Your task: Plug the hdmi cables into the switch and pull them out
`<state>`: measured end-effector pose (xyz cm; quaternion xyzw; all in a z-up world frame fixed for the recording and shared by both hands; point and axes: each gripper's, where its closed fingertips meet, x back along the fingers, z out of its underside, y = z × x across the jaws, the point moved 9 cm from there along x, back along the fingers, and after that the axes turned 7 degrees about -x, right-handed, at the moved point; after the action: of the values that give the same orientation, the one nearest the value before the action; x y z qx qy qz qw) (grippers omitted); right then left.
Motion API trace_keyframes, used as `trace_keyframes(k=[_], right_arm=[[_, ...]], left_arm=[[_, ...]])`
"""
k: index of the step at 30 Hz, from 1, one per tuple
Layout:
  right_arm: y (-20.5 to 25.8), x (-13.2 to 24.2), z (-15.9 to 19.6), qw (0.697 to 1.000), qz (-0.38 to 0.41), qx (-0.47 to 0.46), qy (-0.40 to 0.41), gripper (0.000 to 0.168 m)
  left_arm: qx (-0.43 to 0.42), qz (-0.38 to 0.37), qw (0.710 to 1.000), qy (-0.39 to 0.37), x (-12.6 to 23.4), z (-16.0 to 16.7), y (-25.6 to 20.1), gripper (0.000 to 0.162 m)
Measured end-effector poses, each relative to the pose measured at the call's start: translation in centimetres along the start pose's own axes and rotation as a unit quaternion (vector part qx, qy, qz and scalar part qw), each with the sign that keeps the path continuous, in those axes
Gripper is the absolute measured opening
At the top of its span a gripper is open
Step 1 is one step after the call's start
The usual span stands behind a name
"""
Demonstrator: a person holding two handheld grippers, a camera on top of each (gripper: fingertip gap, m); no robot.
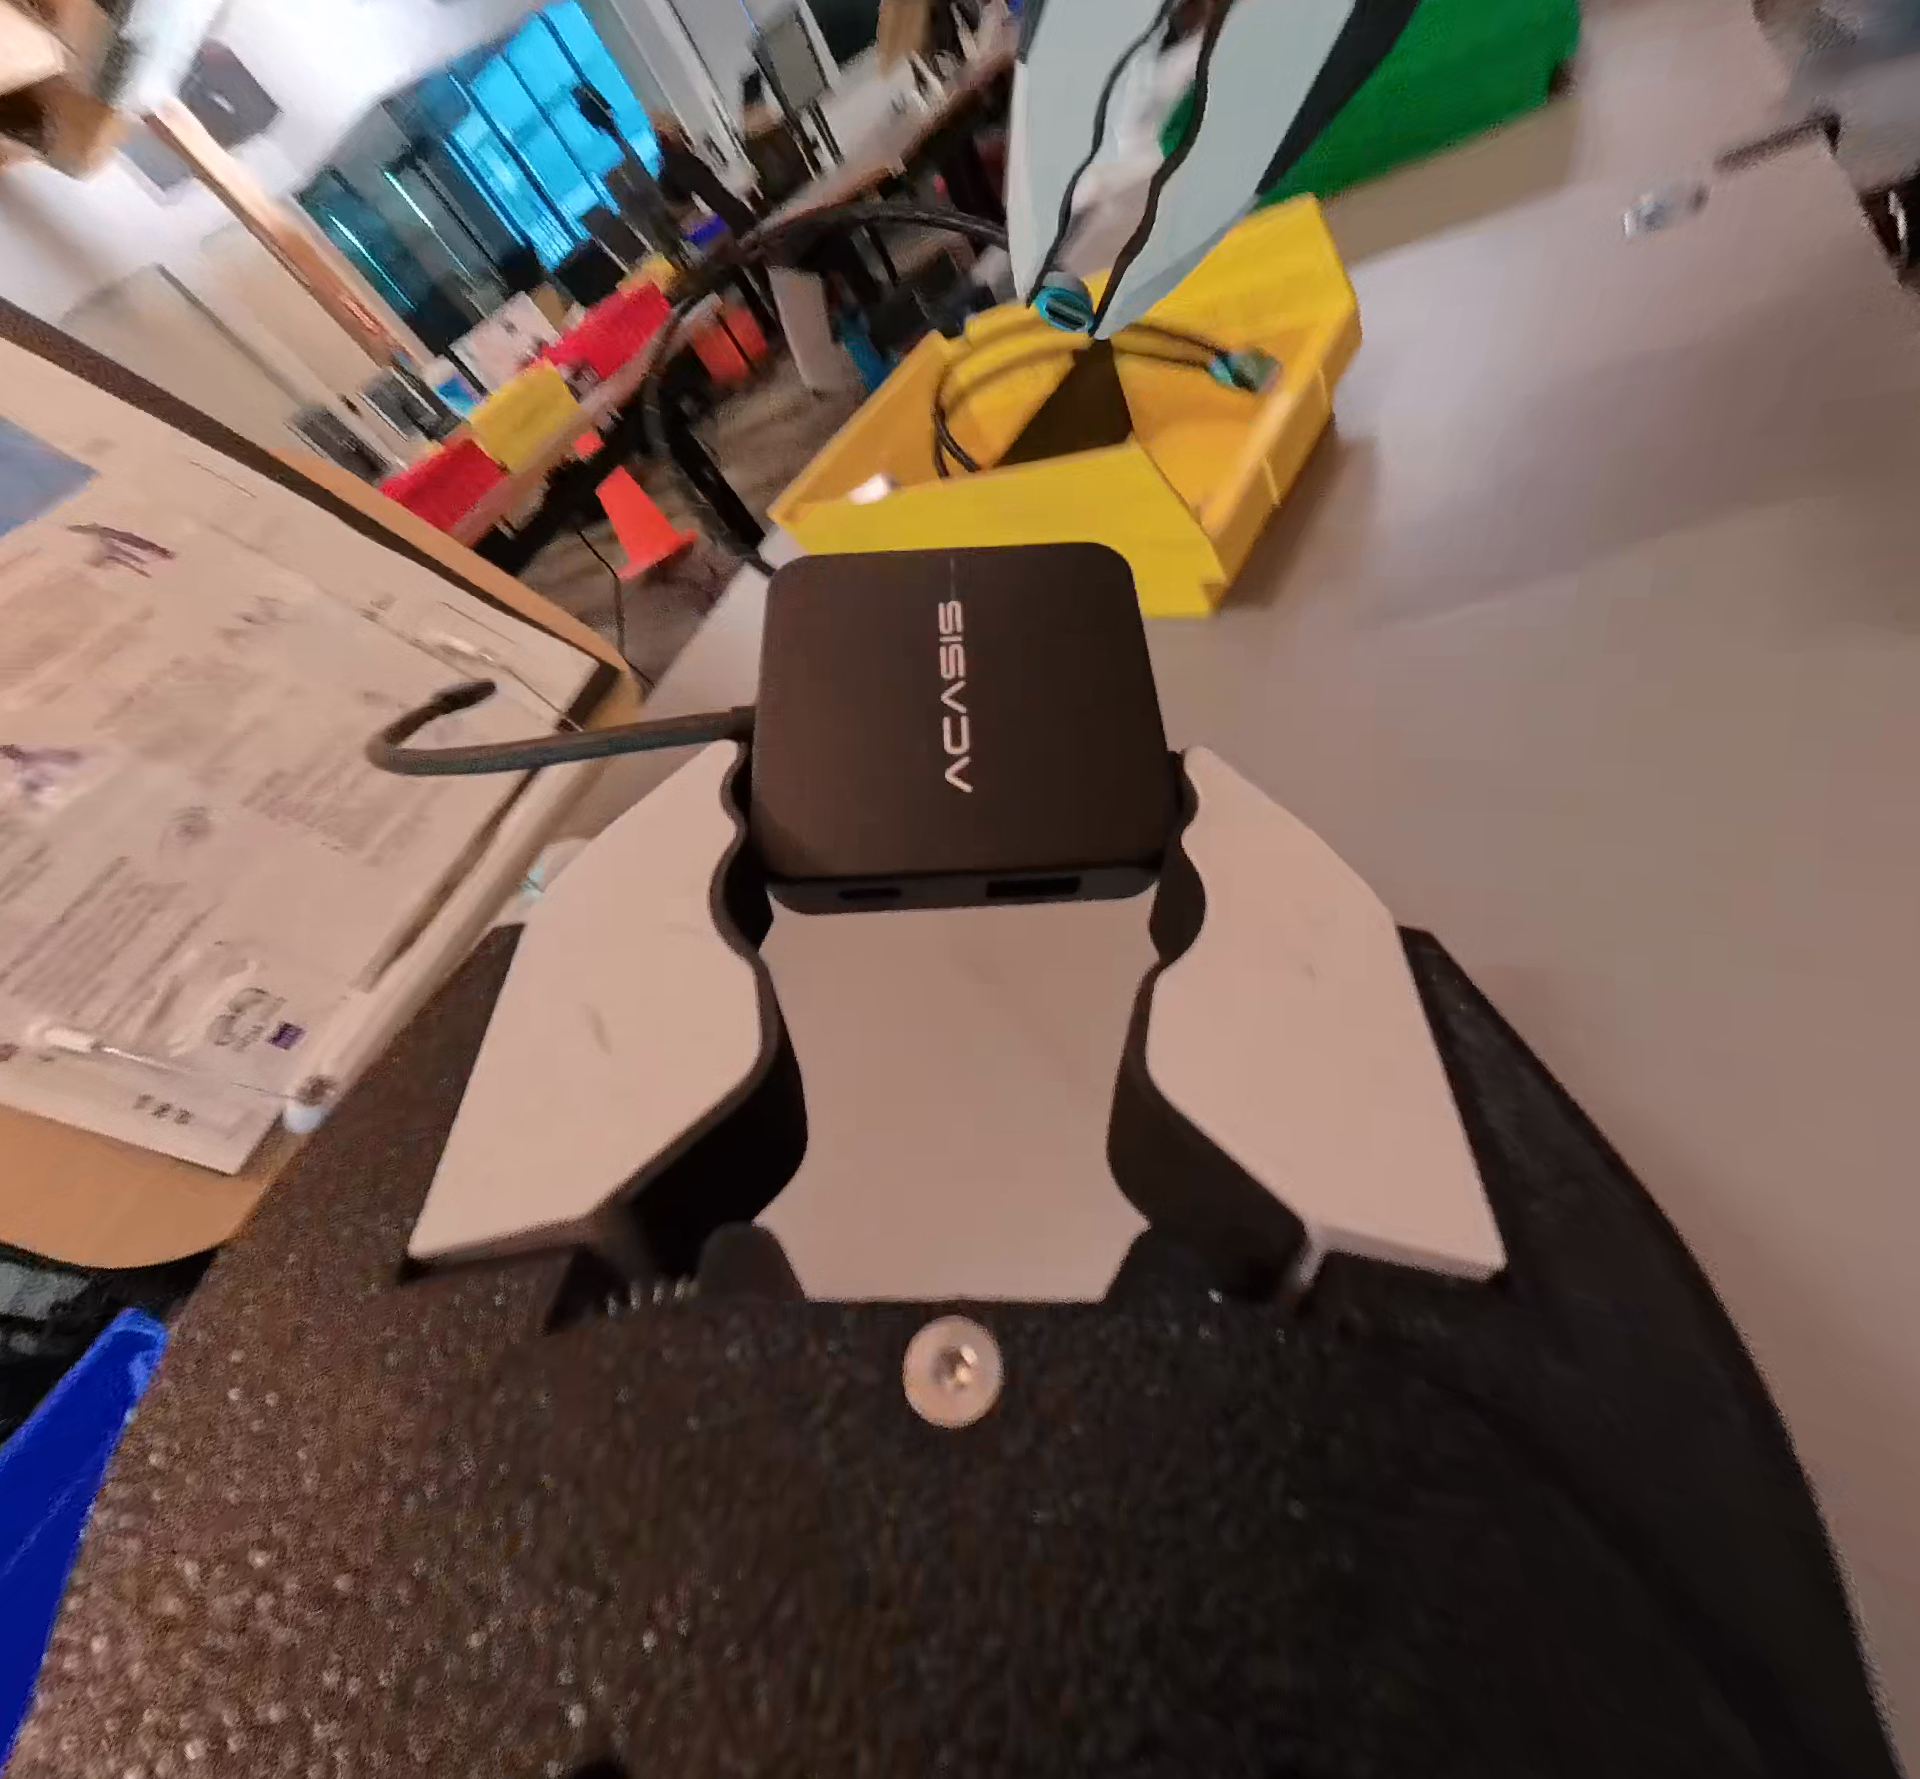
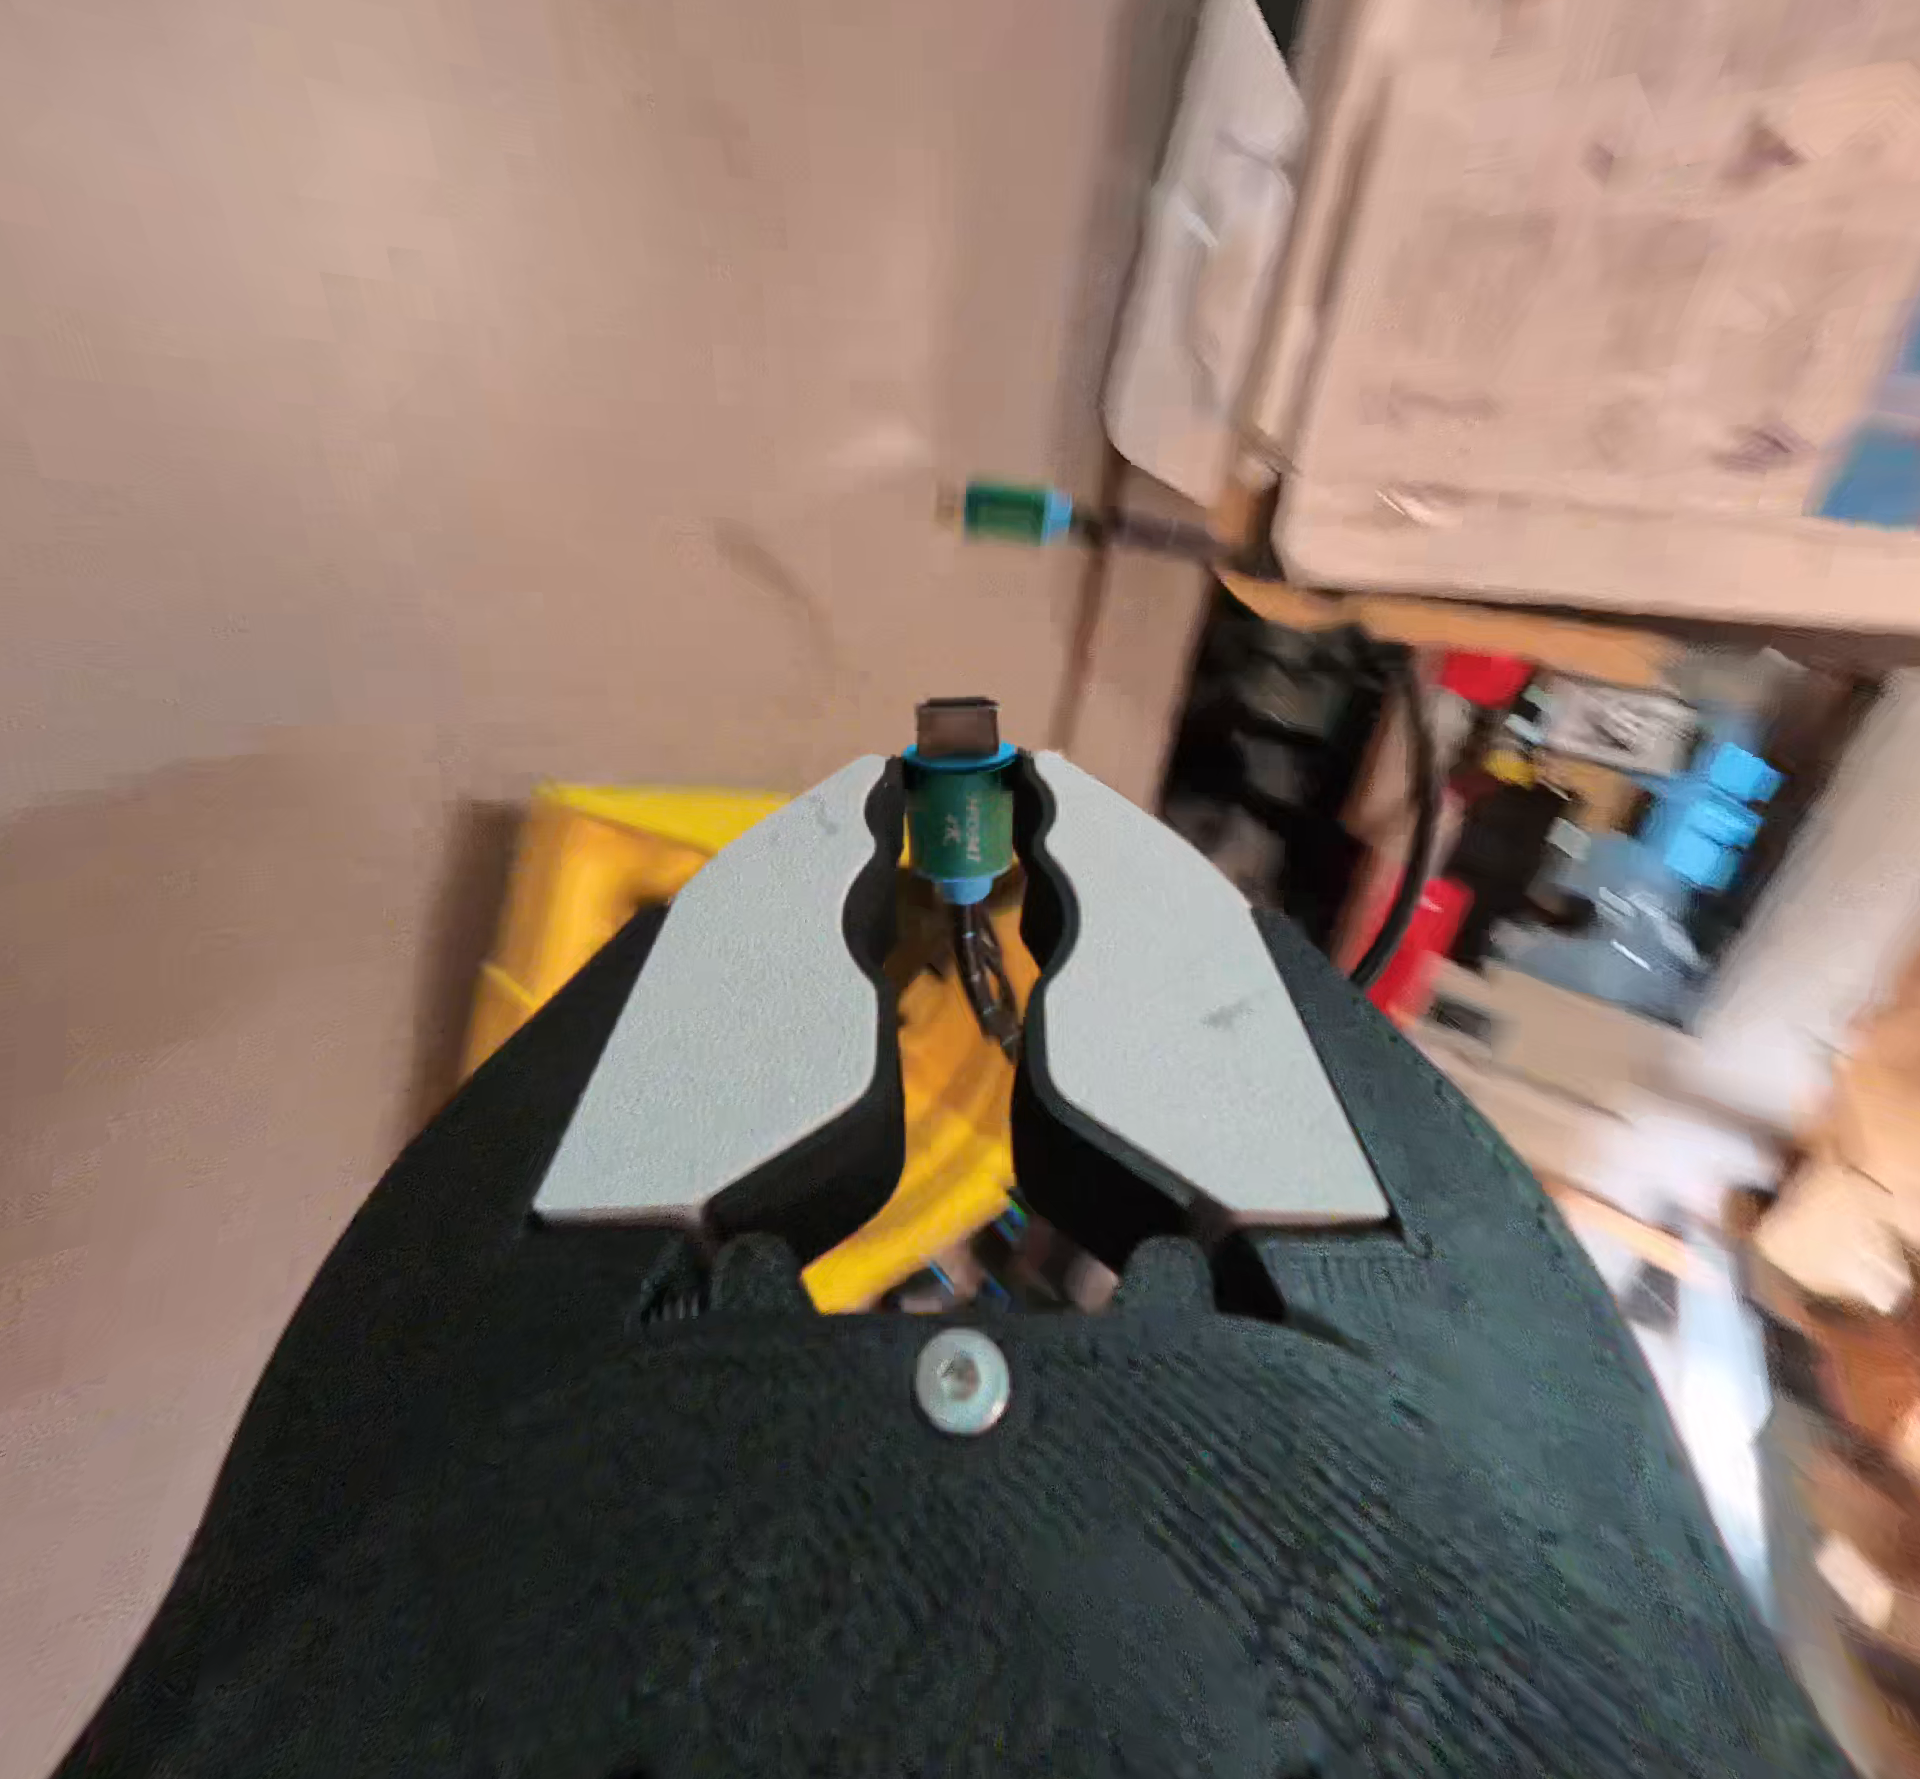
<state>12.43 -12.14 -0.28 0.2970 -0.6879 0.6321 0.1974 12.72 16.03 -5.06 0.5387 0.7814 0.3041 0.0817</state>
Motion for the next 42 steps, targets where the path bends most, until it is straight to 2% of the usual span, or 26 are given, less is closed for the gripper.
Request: trace_keyframes(k=[1, 2, 5, 9, 13, 21, 27, 29, 32, 35, 39, 40, 42], right_arm=[[-0.9, 0.7, 1.0, 0.998, 0.05, 0.015, 0.028, 0.02], [-1.4, 1.3, 2.2, 0.995, 0.082, 0.023, 0.053, 0.02], [-1.5, 2.9, 6.2, 0.989, 0.112, 0.007, 0.1, 0.02], [1.2, 4.2, 11.5, 0.991, 0.057, 0.013, 0.124, 0.02], [3.8, 3.0, 15.2, 0.987, -0.008, 0.02, 0.161, 0.02], [5.0, -3.0, 15.7, 0.989, -0.064, -0.004, 0.134, 0.02], [4.6, -6.0, 14.9, 0.988, -0.111, -0.089, 0.063, 0.02], [4.8, -7.1, 15.1, 0.98, -0.139, -0.131, 0.056, 0.033], [5.0, -8.3, 15.1, 0.958, -0.171, -0.227, 0.026, 0.052], [3.4, -6.8, 15.1, 0.93, -0.158, -0.331, -0.032, 0.089], [0.8, -2.8, 14.2, 0.864, -0.148, -0.447, -0.176, 0.097], [0.5, -2.2, 13.7, 0.841, -0.157, -0.477, -0.202, 0.098], [0.8, -1.8, 12.1, 0.781, -0.223, -0.542, -0.213, 0.098]], left_arm=[[0.005, -0.016, 1.0, -0.018, 0.4, -0.3, 0.5, 0.072], [0.01, -0.032, 0.999, -0.03, 0.9, -0.5, 0.9, 0.072], [0.027, -0.06, 0.997, -0.03, 1.7, 0.2, 1.3, 0.072], [0.045, -0.049, 0.998, -0.009, 1.3, 1.9, 0.8, 0.072], [0.055, -0.022, 0.998, -0.016, 0.1, 2.2, 0.2, 0.072], [0.072, 0.009, 0.997, -0.037, -2.3, 1.0, -1.1, 0.072], [0.076, 0.017, 0.997, -0.021, -2.0, 1.1, -2.1, 0.072], [0.073, 0.019, 0.997, -0.014, -1.8, 1.3, -2.1, 0.072], [0.078, 0.021, 0.997, -0.015, -1.8, 1.3, -2.1, 0.072], [0.075, 0.019, 0.997, -0.014, -2.0, 1.2, -2.2, 0.072], [0.073, 0.02, 0.997, -0.018, -2.4, 1.2, -2.4, 0.072], [0.071, 0.02, 0.997, -0.02, -2.7, 1.2, -2.4, 0.072], [0.066, 0.02, 0.997, -0.026, -3.2, 1.0, -2.5, 0.072]])
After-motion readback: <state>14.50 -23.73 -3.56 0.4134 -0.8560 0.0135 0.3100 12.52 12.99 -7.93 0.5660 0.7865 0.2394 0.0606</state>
